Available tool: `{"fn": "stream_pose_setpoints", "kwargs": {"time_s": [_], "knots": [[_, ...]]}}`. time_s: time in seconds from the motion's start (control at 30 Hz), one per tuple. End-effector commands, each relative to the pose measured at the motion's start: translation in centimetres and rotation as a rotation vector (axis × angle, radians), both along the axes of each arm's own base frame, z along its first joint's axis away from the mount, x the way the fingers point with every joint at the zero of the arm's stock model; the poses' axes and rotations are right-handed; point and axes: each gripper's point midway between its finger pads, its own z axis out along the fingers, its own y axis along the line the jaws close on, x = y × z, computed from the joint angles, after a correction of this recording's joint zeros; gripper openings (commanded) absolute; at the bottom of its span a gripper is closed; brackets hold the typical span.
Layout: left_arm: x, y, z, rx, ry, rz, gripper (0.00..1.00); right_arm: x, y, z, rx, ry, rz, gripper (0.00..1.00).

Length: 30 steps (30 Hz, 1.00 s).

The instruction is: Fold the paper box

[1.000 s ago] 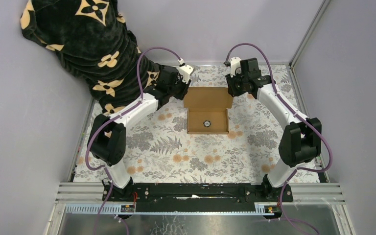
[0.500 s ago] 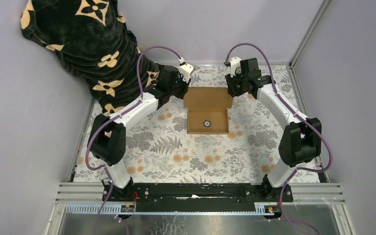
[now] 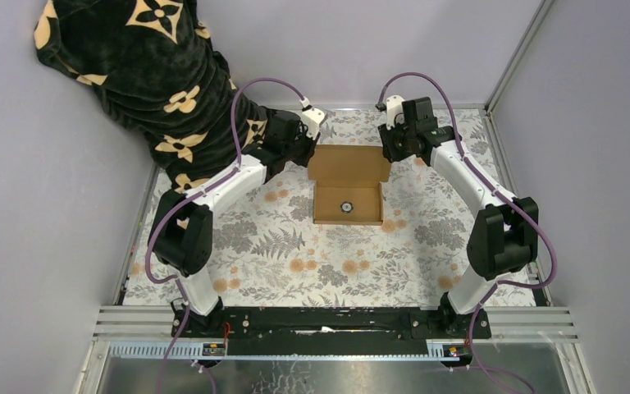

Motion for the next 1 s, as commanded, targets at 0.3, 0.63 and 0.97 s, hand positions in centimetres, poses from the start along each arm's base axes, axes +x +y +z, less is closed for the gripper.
{"fn": "stream_pose_setpoints", "kwargs": {"time_s": [0.3,0.63,0.97], "knots": [[1.0,-0.2,1.1,-0.01,-0.031,-0.007,0.25,1.1,-0.6,0.0,-0.017,-0.029,-0.028,0.37],[1.2,-0.2,1.0,0.001,-0.03,-0.008,0.23,1.1,-0.7,-0.5,-0.023,-0.019,-0.027,0.31],[1.1,-0.3,0.7,0.002,-0.022,-0.011,0.19,1.1,-1.0,-1.0,-0.029,-0.007,-0.034,0.25]]}}
